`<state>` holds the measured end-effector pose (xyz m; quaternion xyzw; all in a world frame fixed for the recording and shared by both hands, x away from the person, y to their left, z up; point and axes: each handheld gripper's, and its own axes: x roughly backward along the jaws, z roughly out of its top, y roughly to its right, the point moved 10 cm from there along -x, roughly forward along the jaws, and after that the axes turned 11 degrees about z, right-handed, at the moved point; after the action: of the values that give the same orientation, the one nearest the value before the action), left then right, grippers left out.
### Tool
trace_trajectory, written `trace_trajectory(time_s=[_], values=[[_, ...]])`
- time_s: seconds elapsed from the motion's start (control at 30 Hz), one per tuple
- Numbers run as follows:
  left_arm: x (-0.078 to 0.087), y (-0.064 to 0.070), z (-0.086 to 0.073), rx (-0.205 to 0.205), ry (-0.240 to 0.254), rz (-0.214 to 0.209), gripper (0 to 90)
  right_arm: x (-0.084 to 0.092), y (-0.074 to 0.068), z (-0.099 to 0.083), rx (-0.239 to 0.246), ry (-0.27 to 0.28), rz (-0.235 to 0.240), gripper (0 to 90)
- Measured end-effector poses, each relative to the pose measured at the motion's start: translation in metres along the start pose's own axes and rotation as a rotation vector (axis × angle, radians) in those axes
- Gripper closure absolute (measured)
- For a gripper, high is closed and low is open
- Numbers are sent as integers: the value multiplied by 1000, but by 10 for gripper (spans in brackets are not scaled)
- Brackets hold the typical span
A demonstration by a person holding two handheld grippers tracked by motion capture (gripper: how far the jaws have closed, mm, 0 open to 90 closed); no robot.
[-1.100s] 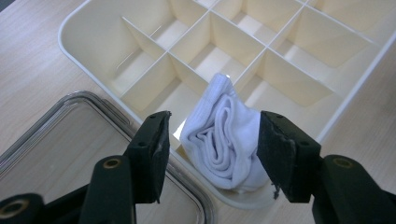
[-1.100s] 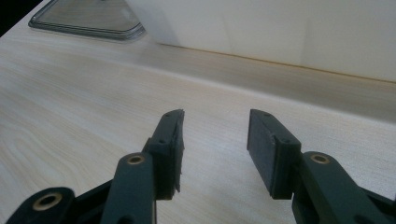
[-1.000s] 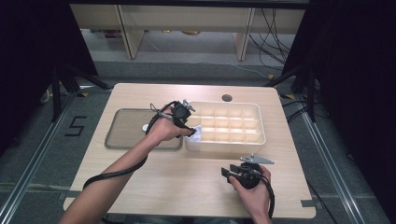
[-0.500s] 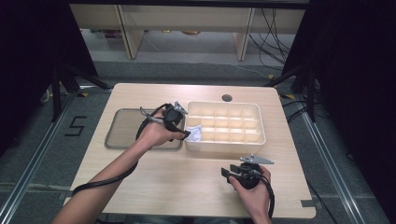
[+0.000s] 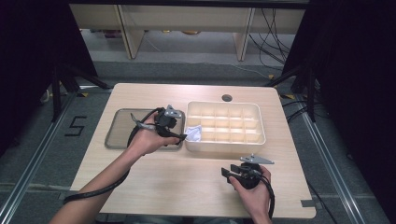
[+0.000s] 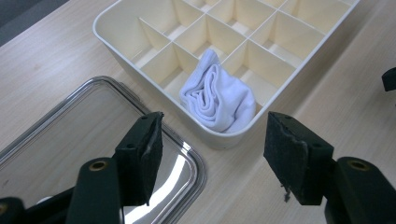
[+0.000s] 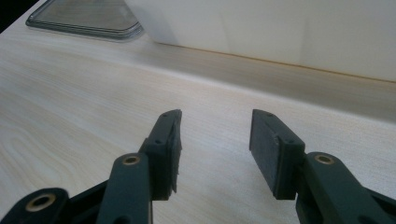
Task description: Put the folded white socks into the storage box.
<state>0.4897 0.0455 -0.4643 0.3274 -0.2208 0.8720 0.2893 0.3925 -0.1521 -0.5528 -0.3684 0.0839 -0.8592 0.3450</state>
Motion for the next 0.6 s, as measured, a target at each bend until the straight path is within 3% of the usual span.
trace_trajectory(time_s=[0.1,0.2,0.4,0.6], values=[[4,-1,-1,-1,29,8,368,-1,-1,1,-1,11,17,536],[8,-3,-7,11,31,17,367,1,1,0,-1,5,-2,535],[12,-2,-15,17,38,10,367,0,1,-1,-1,2,2,531],[20,0,-20,18,74,10,368,-1,1,-1,1,3,-6,525]])
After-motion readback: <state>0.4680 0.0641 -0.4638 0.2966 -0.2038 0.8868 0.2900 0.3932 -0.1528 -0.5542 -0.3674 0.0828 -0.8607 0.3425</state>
